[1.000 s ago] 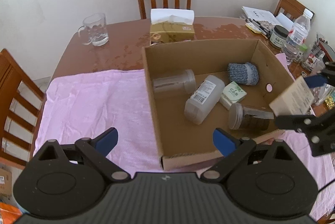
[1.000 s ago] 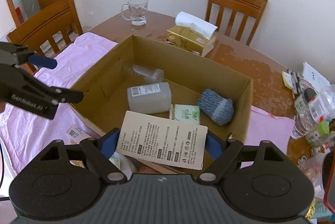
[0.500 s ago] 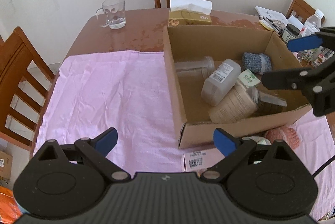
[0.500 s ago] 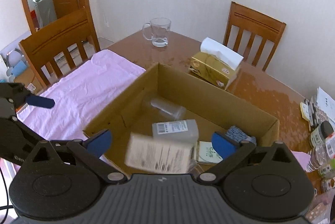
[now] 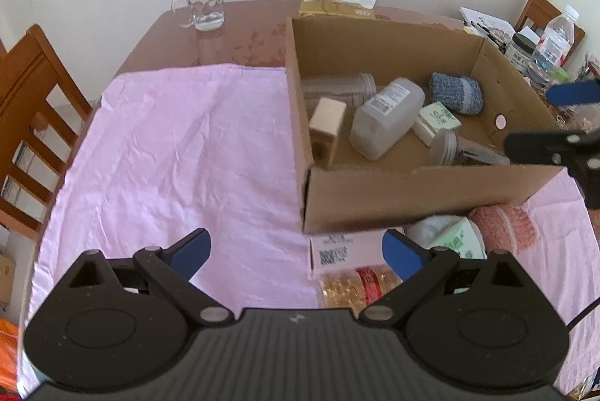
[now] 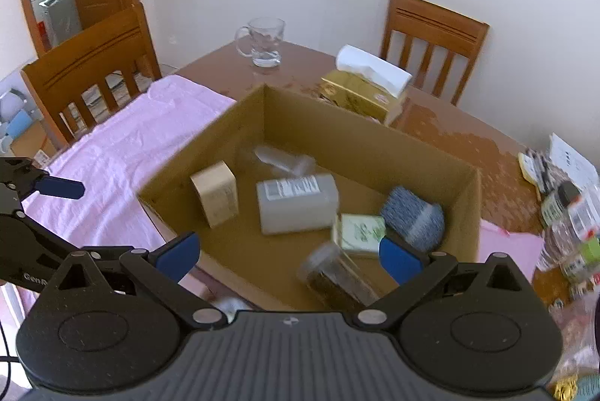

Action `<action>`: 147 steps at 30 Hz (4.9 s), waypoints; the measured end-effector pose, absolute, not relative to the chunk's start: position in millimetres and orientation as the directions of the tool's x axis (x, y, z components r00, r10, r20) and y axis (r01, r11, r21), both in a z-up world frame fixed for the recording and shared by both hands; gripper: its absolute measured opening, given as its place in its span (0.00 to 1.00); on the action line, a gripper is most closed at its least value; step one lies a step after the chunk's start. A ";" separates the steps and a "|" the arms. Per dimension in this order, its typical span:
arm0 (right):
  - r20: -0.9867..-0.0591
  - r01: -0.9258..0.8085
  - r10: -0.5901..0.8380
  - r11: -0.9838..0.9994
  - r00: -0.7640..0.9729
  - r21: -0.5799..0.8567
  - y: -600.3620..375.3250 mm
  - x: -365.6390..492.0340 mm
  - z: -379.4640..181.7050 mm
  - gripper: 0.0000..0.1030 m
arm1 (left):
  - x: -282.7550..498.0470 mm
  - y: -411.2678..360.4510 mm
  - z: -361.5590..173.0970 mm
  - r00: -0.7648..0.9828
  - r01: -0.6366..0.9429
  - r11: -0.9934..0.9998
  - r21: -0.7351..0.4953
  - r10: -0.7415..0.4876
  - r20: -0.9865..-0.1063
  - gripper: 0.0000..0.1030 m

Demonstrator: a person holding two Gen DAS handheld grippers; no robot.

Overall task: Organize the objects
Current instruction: 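Reach left tool to the blue-white toy figure while right tool reaches the white knit cap, then grasp the blue-white toy with left tool while right tool grasps the white knit cap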

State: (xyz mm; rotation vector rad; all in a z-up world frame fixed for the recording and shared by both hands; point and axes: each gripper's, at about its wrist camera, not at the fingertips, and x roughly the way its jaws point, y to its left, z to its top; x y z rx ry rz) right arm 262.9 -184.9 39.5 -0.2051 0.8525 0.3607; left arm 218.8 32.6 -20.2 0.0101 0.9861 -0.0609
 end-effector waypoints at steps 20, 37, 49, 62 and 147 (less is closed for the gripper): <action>-0.837 -0.243 0.155 0.970 0.524 0.028 -222.8 203.0 -28.1 1.00 | 181.9 26.5 -45.9 0.508 -0.025 0.999 -0.035 -0.017 -0.861 0.95; -0.891 -0.320 0.224 0.943 0.396 0.095 -198.9 196.6 -67.7 1.00 | 163.7 29.5 -41.6 0.506 -0.012 1.000 -0.028 -0.018 -0.862 0.95; -0.908 -0.264 0.147 0.964 0.393 0.042 -224.0 187.1 -77.3 1.00 | 162.5 12.6 -47.3 0.488 0.071 0.997 -0.028 -0.059 -0.871 0.95; -0.918 -0.173 0.088 0.985 0.386 0.022 -253.4 179.3 -85.7 1.00 | 181.6 -23.6 -73.1 0.418 0.160 0.981 -0.107 -0.165 -0.893 0.95; -0.869 -0.300 0.136 0.954 0.476 -0.014 -259.7 167.2 -102.3 1.00 | 162.7 5.8 -92.8 0.534 0.051 0.998 -0.033 -0.056 -0.843 0.53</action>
